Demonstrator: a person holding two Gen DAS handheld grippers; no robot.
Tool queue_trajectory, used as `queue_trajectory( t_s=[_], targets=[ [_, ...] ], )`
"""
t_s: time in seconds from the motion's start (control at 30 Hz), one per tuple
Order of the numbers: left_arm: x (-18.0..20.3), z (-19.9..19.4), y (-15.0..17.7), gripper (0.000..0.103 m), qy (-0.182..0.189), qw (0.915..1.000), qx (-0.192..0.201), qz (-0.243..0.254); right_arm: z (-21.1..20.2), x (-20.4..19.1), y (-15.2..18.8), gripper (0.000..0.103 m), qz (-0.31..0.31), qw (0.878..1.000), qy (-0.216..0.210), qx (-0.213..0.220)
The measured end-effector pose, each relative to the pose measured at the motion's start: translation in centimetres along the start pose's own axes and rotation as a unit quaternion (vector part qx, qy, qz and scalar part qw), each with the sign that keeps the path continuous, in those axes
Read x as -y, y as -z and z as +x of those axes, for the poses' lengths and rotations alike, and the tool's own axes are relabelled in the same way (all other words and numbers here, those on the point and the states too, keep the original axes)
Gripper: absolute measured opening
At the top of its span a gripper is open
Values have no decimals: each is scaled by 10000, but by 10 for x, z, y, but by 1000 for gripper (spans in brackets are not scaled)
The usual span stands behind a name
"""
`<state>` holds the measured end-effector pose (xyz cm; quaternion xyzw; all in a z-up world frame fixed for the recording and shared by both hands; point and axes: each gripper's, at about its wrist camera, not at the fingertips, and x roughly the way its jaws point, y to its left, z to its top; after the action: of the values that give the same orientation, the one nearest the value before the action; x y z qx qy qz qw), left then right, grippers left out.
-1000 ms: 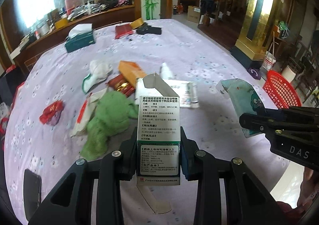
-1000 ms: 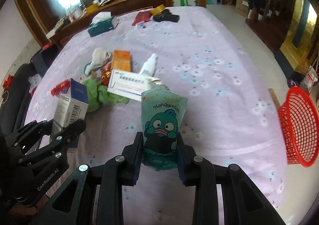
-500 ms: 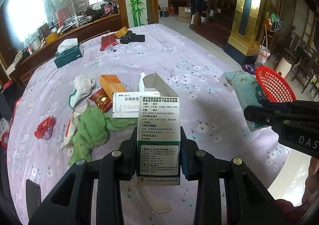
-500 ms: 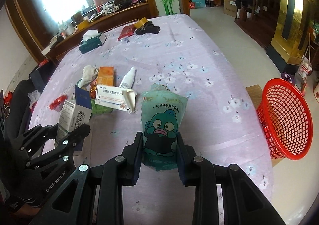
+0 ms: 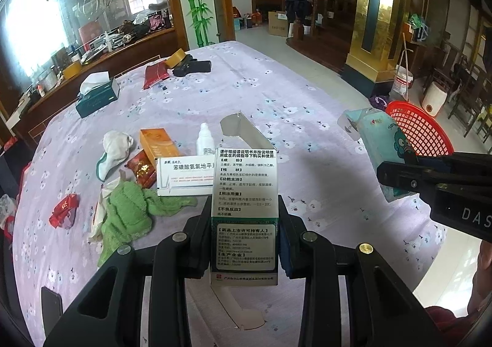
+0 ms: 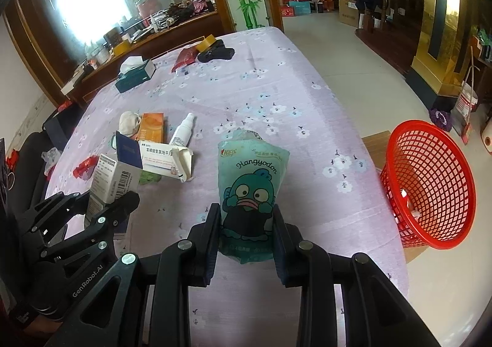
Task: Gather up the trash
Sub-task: 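Carry both items to the basket and release the teal packet from the right gripper, then drop the medicine box from the left gripper into the basket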
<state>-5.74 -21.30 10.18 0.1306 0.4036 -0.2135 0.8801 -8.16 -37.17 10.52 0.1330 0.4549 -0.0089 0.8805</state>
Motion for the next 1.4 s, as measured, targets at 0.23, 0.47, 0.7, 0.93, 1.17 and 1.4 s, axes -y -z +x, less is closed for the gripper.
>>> queue_trajectory(
  t_s=[0.23,0.47,0.7,0.93,1.17,1.4],
  targets=[
    [14,3,-8,33,125,9999,6,116,-5,14,-1,32,122,9999,43,20],
    [58,11,-33,33,704,9966,-22,434,-24,62,-2,32,670,9973,237,172],
    [122,15,-66,33,1327,9878,20,812,-57,142,5,32,1484,9861,616,417],
    [186,30,-95,33,1852,9767,-89,1079,-84,208,10,33,2016,9736,875,616],
    [237,68,-113,33,2152,9697,-441,1069,-86,255,-1,34,2278,9672,903,663],
    [266,90,-122,37,2280,9668,-536,1019,-69,281,-12,44,2326,9680,803,487]
  ],
)
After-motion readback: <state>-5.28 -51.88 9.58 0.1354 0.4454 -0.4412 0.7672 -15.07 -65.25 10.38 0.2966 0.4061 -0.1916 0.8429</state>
